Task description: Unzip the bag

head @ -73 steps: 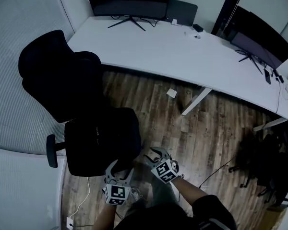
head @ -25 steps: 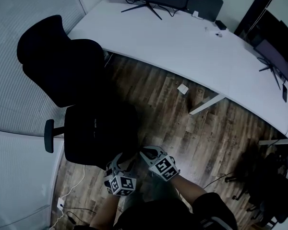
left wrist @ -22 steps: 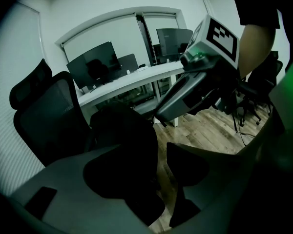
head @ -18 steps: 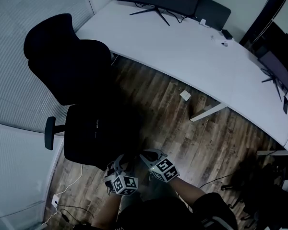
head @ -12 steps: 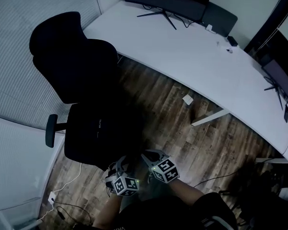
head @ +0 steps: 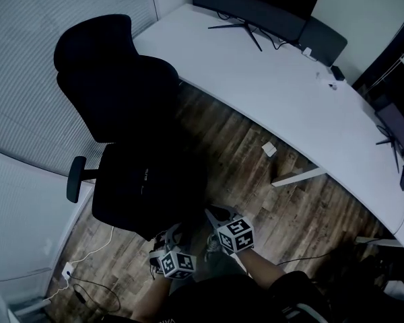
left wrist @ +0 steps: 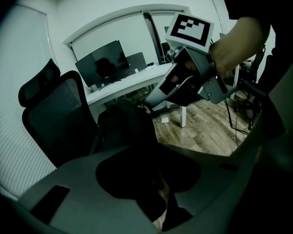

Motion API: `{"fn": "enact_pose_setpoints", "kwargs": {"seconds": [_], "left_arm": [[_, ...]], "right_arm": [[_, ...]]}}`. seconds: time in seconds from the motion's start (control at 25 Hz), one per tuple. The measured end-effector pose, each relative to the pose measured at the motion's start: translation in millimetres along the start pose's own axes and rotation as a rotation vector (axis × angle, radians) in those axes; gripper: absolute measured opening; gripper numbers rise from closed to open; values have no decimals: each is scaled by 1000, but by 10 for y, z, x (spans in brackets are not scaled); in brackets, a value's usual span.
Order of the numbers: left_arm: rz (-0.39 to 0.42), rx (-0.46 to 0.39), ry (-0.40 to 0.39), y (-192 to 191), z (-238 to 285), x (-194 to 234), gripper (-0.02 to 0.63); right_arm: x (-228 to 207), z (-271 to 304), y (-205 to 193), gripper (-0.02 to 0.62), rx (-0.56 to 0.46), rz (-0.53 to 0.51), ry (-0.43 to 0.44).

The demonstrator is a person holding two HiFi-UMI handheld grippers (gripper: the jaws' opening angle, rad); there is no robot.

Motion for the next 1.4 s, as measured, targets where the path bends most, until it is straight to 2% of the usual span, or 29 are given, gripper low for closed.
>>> {"fn": "enact_pose_setpoints", "kwargs": {"seconds": [0.84, 1.4], "left_arm": [[-58, 37, 0, 39, 48, 15, 117], [-104, 36, -18, 54, 95, 28, 115]], "right_arm": [[-857, 435, 701, 57, -29, 54, -117], [-1223, 916, 1088, 57, 45, -20, -130]]}}
Point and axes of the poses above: the fingertips, and each gripper's own axes: z forward along the fingers, x to its left, y out of its top, the point moved 10 cm from there along -z, backward along the fingers, and after that the axes turned 8 degrees about x, right-handed, at the moved point
